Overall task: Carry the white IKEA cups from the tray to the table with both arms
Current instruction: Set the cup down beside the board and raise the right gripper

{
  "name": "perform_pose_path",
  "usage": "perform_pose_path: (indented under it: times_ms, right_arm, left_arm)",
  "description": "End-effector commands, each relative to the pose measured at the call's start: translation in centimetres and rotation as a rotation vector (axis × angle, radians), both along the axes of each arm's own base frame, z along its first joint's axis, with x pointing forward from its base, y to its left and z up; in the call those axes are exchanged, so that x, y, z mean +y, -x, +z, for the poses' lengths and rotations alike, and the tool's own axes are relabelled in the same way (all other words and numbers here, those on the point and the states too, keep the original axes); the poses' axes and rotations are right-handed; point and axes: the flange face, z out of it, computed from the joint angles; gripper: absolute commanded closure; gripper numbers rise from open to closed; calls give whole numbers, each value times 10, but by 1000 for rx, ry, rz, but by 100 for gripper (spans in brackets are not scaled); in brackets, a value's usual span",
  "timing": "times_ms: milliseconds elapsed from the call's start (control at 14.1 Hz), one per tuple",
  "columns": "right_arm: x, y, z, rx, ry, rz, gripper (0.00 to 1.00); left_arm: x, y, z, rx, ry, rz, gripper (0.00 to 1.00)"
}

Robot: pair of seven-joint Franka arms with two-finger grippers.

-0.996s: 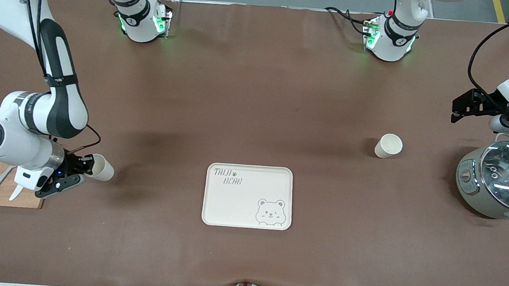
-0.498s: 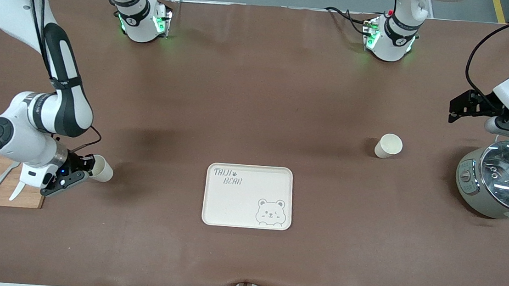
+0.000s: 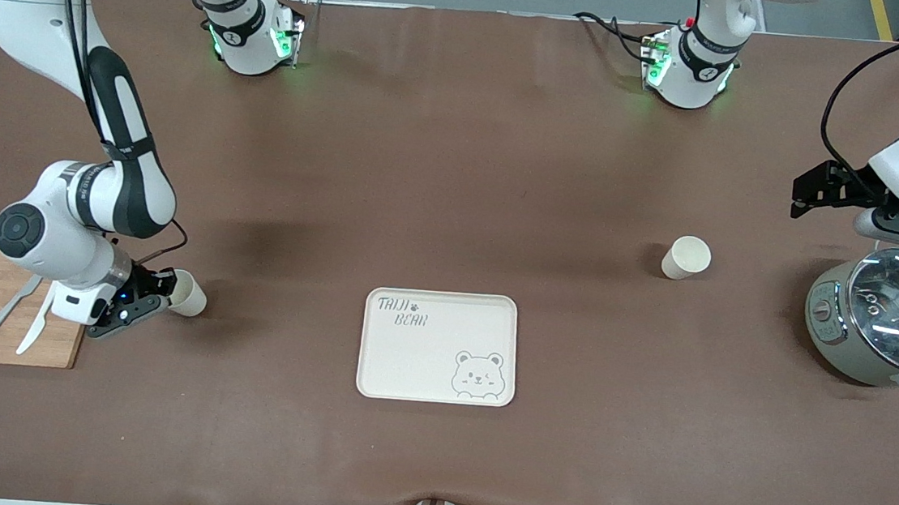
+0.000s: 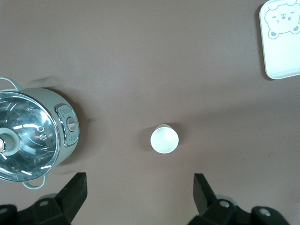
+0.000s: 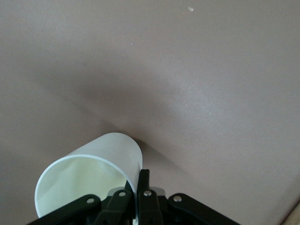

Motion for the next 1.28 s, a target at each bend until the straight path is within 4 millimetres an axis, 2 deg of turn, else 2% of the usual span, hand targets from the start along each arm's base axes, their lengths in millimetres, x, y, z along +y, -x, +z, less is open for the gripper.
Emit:
perform_pose_path:
  times_ms: [0,284,356,427,640,782,996,1138,1209]
  right_arm:
    - [-2,11,4,-5,0,17,100]
    - [3,9,5,-14,0,22,99]
    - [4,9,6,-17,-3,18,29]
    - [4,7,7,-19,-4,14,0]
    - [4,0,18,-25,-6,3,0]
    - [7,-12,39,-6,-13,-22,0]
    - [12,-28,83,55,-20,-56,0]
    - [16,-35,126,112,-21,-98,0]
    - [19,-34,154,165,-22,-115,0]
  left_arm:
    - [-1,2,1,5,-17,2,0]
    - [-1,2,1,6,-15,3,0]
    - [-1,2,1,6,-15,3,0]
    - [-1,2,1,6,-15,5,0]
    - [0,1,2,-1,-21,6,0]
    - [0,-2,4,-24,-19,8,0]
    - [0,-3,8,-53,-5,34,0]
    - [-1,-4,13,-65,-3,40,0]
    - [-2,-4,14,-65,-3,48,0]
